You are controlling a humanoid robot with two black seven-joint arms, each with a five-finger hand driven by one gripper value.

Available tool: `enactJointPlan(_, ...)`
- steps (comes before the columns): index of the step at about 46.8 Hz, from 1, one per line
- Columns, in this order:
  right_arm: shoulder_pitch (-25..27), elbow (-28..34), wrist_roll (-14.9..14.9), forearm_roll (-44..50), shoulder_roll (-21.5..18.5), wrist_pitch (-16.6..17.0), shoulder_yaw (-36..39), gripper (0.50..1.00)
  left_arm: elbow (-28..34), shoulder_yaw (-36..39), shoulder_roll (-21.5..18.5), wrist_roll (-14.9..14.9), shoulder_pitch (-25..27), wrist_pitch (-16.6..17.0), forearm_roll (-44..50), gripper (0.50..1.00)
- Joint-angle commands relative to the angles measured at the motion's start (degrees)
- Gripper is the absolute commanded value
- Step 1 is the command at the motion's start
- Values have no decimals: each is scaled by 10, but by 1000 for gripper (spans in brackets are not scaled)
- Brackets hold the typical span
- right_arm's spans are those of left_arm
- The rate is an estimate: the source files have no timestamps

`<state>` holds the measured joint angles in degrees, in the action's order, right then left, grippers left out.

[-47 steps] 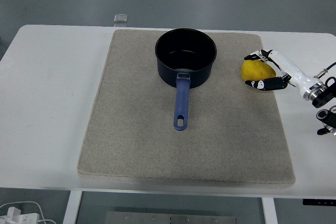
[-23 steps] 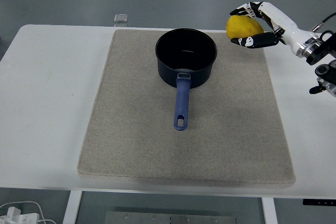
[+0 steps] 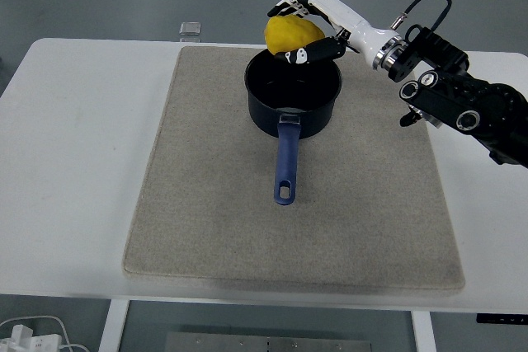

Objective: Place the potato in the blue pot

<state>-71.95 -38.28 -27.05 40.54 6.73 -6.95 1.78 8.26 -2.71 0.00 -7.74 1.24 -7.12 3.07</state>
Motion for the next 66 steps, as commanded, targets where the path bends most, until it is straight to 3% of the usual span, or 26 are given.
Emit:
enactJointPlan(1,2,23,0,2,-22,0,0,500,-2,-1,0,0,0,0,0,999)
enactJointPlan(9,7,77,-1,2,-65,1,1,500,-4,-2,0,0,-3,0,0,999)
enactJointPlan(20,26,127,-4,2,-67,-3,2,500,-5,-2,0,0,-6,1,0,999)
enactJointPlan(48,75,127,-5,2,-67,-24,9,500,-6,-3,0,0,-8,2,1,999)
enactJointPlan(66,76,127,-6,1,-67,-25,11,500,-6,-2,0,0,-8,2,1,999)
